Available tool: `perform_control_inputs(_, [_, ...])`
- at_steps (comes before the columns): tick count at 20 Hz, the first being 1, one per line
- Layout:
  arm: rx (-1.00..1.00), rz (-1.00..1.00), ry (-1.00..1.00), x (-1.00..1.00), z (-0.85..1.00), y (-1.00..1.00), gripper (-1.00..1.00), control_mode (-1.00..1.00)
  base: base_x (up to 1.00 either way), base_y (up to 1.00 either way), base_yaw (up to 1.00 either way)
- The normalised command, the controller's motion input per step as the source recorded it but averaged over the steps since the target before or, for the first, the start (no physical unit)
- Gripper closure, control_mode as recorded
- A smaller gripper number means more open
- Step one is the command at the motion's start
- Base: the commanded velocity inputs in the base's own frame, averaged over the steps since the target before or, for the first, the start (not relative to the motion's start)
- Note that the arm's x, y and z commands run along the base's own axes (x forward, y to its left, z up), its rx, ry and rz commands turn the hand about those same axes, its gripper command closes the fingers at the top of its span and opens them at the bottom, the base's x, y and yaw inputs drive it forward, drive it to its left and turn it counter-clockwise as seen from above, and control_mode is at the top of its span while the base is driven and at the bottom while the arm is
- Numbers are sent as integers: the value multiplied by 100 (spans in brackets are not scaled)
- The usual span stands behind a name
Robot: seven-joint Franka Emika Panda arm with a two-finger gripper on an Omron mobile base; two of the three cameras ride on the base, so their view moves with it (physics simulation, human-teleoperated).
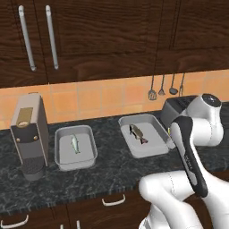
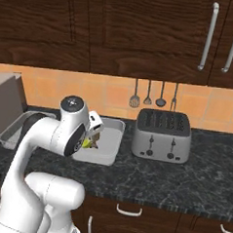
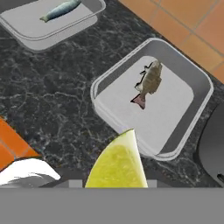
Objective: Place one lemon wedge and one fish in each tupperware on the nearby counter, to pack two identical lunches.
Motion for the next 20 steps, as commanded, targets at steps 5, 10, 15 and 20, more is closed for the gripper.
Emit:
perform_control_inputs(5, [0, -12, 0, 100, -40, 6, 100, -100, 0, 0, 0])
perform_control_inputs(10, [0, -9, 0, 99, -48, 3, 100, -100, 0, 0, 0])
perform_control_inputs(15, [0, -6, 0, 99, -48, 0, 100, -100, 0, 0, 0])
perform_control_inputs(20, [0, -6, 0, 90, -40, 0, 100, -100, 0, 0, 0])
